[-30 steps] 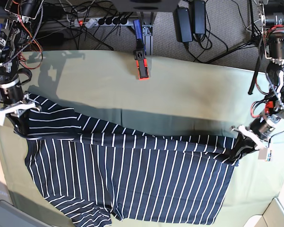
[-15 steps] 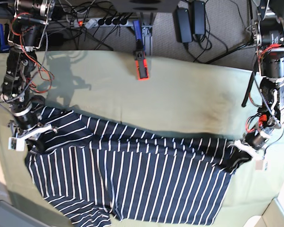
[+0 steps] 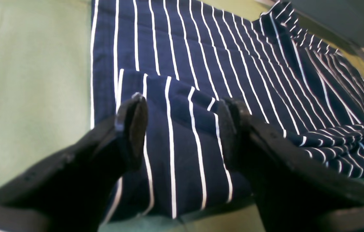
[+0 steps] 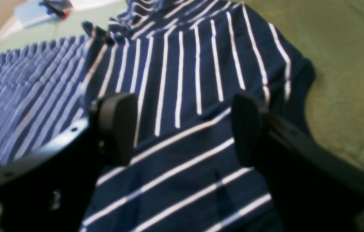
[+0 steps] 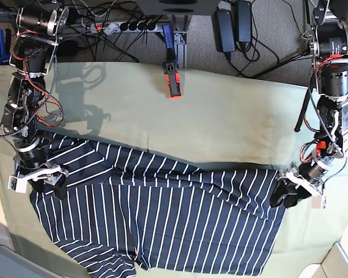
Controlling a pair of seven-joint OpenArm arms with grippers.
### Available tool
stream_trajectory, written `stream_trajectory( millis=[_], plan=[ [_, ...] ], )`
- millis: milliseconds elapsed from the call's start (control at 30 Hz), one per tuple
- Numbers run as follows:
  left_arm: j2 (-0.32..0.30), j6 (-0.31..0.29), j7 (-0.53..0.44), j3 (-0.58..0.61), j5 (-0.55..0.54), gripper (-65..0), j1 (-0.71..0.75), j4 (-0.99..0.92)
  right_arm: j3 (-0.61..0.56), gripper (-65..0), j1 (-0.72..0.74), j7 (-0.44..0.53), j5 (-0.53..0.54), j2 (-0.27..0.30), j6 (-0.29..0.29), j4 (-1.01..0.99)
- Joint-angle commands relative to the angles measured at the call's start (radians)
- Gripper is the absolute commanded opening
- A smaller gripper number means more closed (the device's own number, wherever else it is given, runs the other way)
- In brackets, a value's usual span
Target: Fold the T-shirt properly
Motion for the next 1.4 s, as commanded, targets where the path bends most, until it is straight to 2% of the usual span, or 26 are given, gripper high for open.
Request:
stream_trajectory(
  millis=[0,100,233,333,500,633,867,1233,1367],
  plan=[
    [-0.021,-0.002,0.002,-0.016,-0.035,-27.0,-0.026,0.015,0.02,-20.9,0.026,0.024,0.024,0.017,0.058,0.031],
    [-0.029,-0.003,0.089,-0.07,-0.112,-27.0,-0.018,0.015,0.085,-20.9,0.026,-0.088,0.061,0.017,0.058,0.068],
    [-0.035,-0.003,0.118,-0.165,-0.176,-27.0,0.01,0.015,0.24,-20.9,0.018,-0.29,0.139,0.02,0.058,0.107],
    [-0.042,-0.004,0.139,-0.187,-0.207,-27.0,0.038,0.015,0.356,-20.9,-0.009,-0.356,0.195,0.043,0.058,0.111],
    [-0.045,-0.017,0.14,-0.186,-0.227,-27.0,0.092,0.016,0.454,-20.9,-0.113,-0.36,0.223,0.103,0.058,0.111],
    [-0.043,-0.017,0.146,-0.187,-0.269,-27.0,0.12,0.016,0.462,-20.9,-0.211,-0.36,0.273,0.111,0.058,0.111],
    [-0.041,-0.017,0.151,-0.186,-0.285,-27.0,0.129,0.016,0.461,-20.9,-0.251,-0.36,0.313,0.056,0.058,0.11],
    [-0.041,-0.017,0.157,-0.186,-0.288,-27.0,0.132,0.016,0.396,-20.9,-0.235,-0.35,0.311,-0.049,0.057,0.11],
    [-0.04,-0.017,0.158,-0.186,-0.288,-27.0,0.132,0.016,0.397,-20.9,-0.209,-0.343,0.289,-0.072,0.057,0.109]
  ],
)
